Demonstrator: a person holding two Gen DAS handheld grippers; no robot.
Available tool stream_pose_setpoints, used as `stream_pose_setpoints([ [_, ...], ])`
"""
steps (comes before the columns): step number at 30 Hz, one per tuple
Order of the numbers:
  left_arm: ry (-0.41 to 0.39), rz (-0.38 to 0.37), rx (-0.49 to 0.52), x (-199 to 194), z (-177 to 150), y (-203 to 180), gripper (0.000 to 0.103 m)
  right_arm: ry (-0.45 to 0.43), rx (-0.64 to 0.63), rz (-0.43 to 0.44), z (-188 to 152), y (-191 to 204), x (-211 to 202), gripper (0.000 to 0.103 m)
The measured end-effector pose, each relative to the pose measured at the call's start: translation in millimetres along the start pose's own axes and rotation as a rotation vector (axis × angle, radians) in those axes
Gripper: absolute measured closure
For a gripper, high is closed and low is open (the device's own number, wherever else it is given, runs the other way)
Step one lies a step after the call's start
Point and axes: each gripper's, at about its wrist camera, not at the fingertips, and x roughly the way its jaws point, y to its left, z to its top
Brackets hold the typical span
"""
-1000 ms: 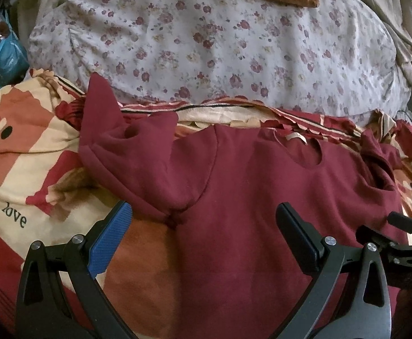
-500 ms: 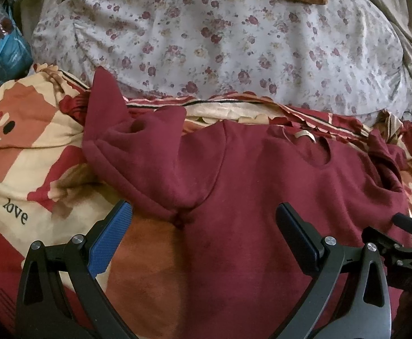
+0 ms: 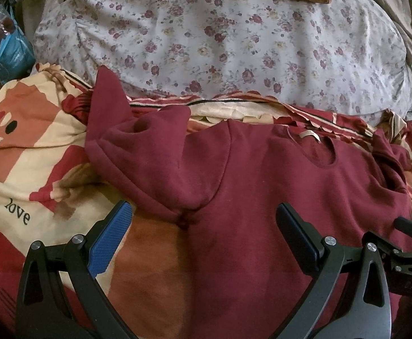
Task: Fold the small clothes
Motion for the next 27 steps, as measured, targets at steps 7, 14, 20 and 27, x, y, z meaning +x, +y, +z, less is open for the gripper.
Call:
stream_pose_setpoints([
  [7, 0.008, 0.001, -0.002, 1.3, 0.3, 1.5, 0.001, 0.011, -0.007, 0.003, -0.6, 1.2, 2.0, 0.000],
  [14, 0.008, 0.002, -0.003, 1.7, 0.2, 1.7, 0.001, 0.017, -0.014, 0.002, -1.5, 2.8, 3.5, 0.000],
  [20, 0.016, 0.011, -0.004, 6.1, -1.1, 2.6, 0.001, 0.018, -0.022, 0.006, -0.7, 2.4, 3.9, 0.000],
  [27, 0.018, 0.021, -0.001, 7.3, -2.7, 2.2, 0.001, 0.024, -0.026, 0.009, -2.4, 3.4, 4.9, 0.000],
])
